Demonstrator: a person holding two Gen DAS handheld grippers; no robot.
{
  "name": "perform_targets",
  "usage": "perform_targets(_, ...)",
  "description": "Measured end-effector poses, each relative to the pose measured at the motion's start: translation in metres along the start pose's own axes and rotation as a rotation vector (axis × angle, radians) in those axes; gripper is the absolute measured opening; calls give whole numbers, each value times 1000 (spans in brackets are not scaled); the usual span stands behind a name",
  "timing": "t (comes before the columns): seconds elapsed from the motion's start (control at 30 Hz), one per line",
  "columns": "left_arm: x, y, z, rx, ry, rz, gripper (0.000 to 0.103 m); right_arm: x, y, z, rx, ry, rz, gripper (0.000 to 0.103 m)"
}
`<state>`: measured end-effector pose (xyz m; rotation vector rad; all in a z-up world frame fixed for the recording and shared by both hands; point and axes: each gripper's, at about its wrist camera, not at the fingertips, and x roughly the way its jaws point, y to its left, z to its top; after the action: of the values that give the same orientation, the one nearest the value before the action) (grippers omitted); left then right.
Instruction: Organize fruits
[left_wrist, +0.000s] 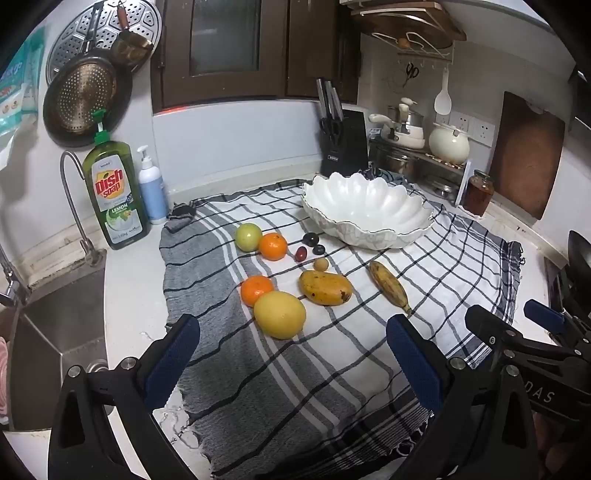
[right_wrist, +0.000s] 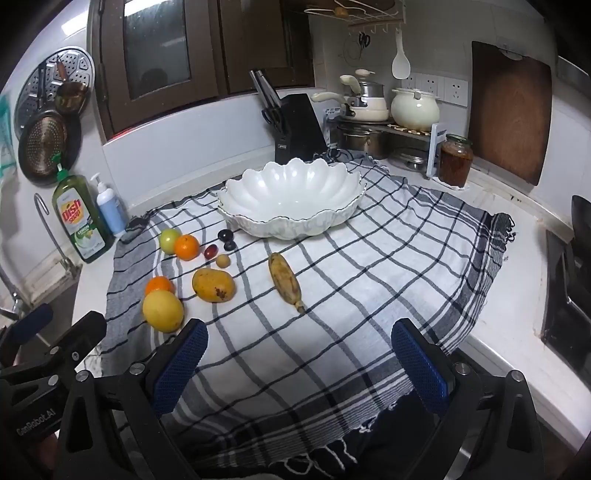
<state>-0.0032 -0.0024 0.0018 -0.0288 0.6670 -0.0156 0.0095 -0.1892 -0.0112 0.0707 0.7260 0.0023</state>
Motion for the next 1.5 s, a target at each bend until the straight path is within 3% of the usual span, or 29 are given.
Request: perform_targets(1.5, 3, 10, -5, 3, -6, 24, 103, -3, -1, 0, -5, -9, -32, 101)
